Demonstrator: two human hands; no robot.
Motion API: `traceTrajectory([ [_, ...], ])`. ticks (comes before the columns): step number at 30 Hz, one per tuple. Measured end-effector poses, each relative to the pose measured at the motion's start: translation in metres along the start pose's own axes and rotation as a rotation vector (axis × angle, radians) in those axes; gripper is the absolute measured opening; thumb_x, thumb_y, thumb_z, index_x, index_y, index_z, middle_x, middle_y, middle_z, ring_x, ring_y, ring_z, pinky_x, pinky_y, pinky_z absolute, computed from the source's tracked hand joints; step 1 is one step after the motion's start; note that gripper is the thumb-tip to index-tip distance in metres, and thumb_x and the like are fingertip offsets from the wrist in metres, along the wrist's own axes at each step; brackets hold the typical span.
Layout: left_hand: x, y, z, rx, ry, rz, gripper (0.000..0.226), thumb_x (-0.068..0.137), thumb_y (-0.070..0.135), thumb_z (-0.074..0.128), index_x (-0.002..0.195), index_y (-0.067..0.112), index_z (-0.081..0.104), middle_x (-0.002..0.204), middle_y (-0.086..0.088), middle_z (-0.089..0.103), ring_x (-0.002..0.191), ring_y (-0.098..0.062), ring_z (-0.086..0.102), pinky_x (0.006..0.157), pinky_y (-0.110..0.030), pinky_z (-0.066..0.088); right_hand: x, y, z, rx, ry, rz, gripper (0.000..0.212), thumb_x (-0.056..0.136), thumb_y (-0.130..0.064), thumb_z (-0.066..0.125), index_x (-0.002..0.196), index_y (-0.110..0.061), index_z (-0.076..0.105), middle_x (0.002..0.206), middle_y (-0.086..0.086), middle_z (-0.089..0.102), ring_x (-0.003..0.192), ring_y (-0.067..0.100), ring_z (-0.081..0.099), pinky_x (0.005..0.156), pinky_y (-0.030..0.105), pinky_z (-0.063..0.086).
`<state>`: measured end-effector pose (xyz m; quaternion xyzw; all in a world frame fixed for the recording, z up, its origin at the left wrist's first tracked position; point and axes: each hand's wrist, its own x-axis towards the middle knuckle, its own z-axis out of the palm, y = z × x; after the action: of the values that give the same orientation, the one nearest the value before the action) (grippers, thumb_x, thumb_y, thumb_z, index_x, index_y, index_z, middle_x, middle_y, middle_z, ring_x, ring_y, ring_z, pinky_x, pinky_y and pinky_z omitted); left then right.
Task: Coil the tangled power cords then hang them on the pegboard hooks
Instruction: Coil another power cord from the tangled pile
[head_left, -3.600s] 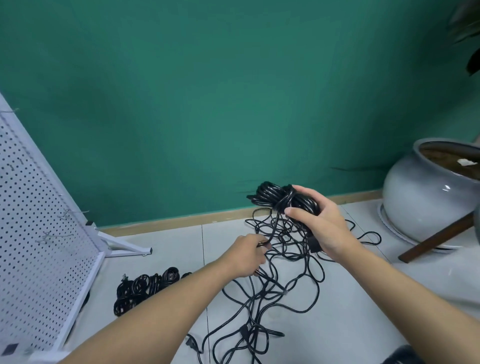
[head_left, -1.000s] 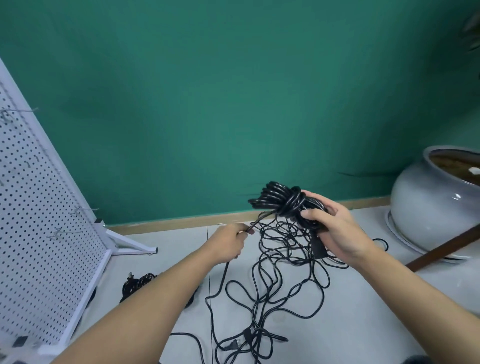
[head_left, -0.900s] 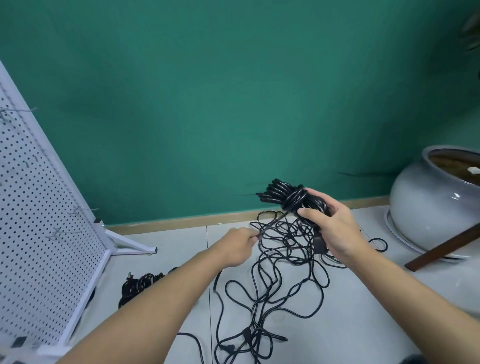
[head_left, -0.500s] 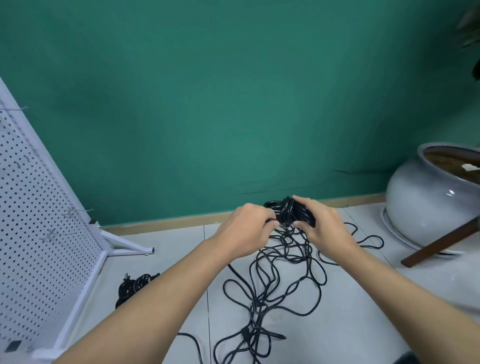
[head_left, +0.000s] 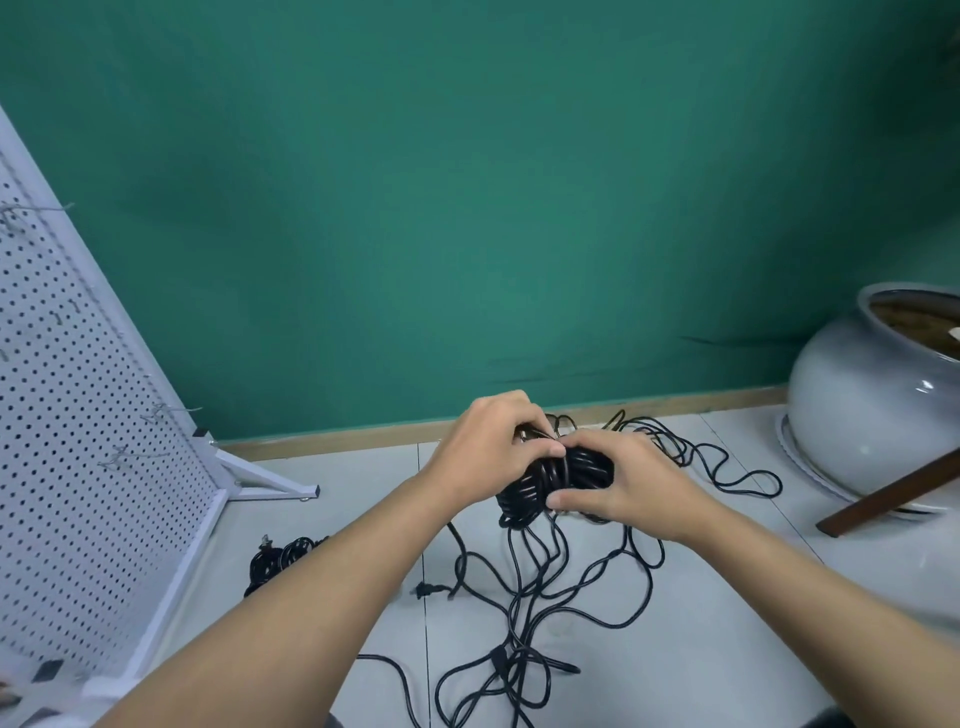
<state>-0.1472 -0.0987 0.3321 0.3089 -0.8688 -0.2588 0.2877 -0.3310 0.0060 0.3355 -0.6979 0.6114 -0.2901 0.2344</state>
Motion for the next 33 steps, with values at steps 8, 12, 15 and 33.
traceTrajectory([
  [8, 0.001, -0.006, -0.008, -0.191, 0.054, -0.167, 0.022, 0.080, 0.037, 0.087, 0.090, 0.023, 0.073, 0.083, 0.008, 0.072, 0.071, 0.004, 0.060, 0.073, -0.020, 0.047, -0.003, 0.002, -0.010, 0.096, 0.043, -0.001, 0.039, 0.081, -0.035, 0.088, 0.116, -0.034, 0.071, 0.098, -0.013, 0.076, 0.092, 0.006, 0.072, 0.087, 0.029, 0.055],
  [12, -0.003, -0.014, -0.020, -0.454, -0.021, -0.277, 0.015, 0.087, 0.016, 0.082, 0.100, 0.012, 0.075, 0.081, -0.001, 0.072, 0.066, -0.010, 0.066, 0.070, -0.023, 0.054, -0.004, 0.001, -0.013, 0.264, 0.026, -0.002, 0.043, 0.082, -0.025, 0.088, 0.121, -0.027, 0.069, 0.111, -0.006, 0.075, 0.105, 0.013, 0.071, 0.100, 0.032, 0.052],
  [15, -0.005, -0.021, -0.027, -0.607, -0.032, -0.353, 0.017, 0.086, 0.012, 0.082, 0.101, 0.007, 0.075, 0.080, -0.010, 0.073, 0.074, -0.018, 0.069, 0.078, -0.035, 0.060, -0.005, -0.003, -0.018, 0.409, -0.008, 0.020, 0.057, 0.083, -0.017, 0.086, 0.133, -0.029, 0.063, 0.122, -0.003, 0.073, 0.115, 0.016, 0.068, 0.103, 0.028, 0.051],
  [33, -0.013, -0.002, 0.039, 0.030, -0.359, -0.389, 0.039, 0.110, 0.019, 0.033, 0.121, 0.013, 0.071, 0.116, -0.013, 0.069, 0.099, -0.027, 0.060, 0.078, -0.025, 0.041, 0.008, 0.021, -0.009, 0.618, 0.378, 0.165, 0.067, 0.076, -0.036, 0.091, 0.137, -0.041, 0.064, 0.138, -0.014, 0.065, 0.134, 0.003, 0.054, 0.122, 0.042, 0.035],
])
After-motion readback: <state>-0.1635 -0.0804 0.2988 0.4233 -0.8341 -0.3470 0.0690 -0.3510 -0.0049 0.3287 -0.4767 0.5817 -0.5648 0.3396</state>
